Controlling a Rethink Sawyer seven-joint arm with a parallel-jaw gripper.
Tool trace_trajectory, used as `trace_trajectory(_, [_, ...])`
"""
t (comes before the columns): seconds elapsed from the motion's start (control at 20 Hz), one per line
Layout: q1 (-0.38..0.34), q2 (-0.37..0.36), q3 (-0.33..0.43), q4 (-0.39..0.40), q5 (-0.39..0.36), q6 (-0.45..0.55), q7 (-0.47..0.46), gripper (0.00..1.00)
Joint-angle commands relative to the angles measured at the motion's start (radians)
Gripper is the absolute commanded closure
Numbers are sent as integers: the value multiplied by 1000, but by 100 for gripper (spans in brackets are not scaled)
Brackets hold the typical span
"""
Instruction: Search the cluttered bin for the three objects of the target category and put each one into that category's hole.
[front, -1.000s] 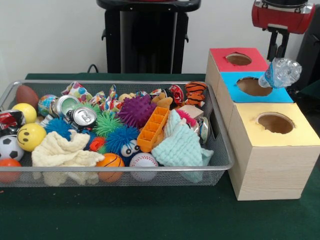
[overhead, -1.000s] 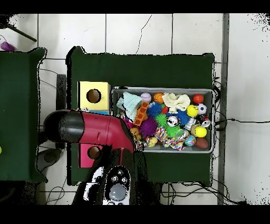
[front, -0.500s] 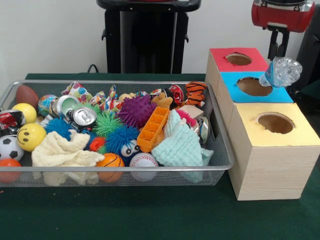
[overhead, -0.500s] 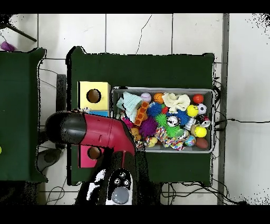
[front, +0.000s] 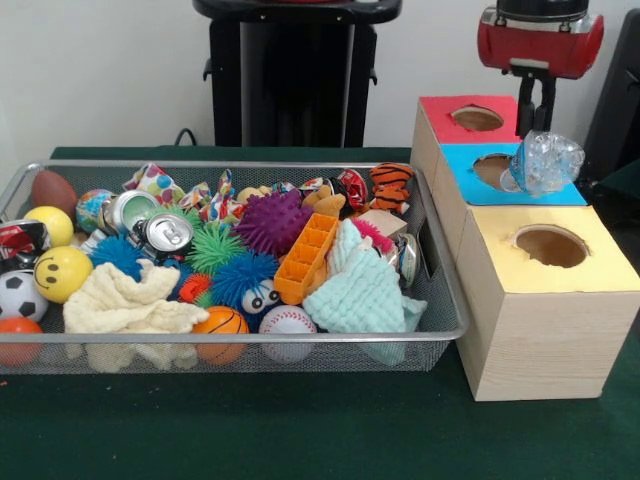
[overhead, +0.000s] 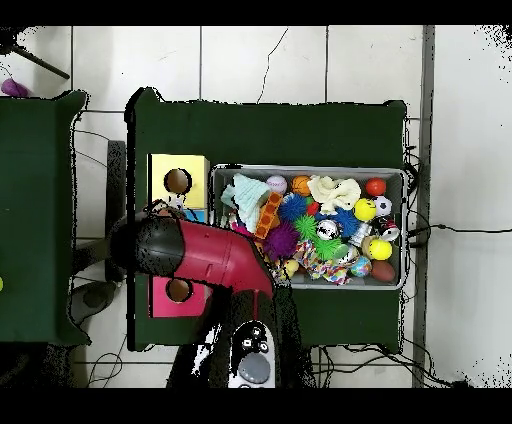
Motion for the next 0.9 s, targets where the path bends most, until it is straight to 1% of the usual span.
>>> trace_trajectory(0.05, [-85,15,165,99,38,-100,59,100])
trace_trajectory(0.15, [-108,18,196,110,37,-131,60,100])
trace_trajectory(0.35, [-123,10,230,125,27,-172,85,100])
trace_trajectory(0.6, [-129,7,252,138,22,-195,114,100])
trace_trajectory(0.8, [-105,-5,239,142,24,-200,145,100])
trace_trajectory(0.9, [-90,-15,234,150,21,-223,161,100])
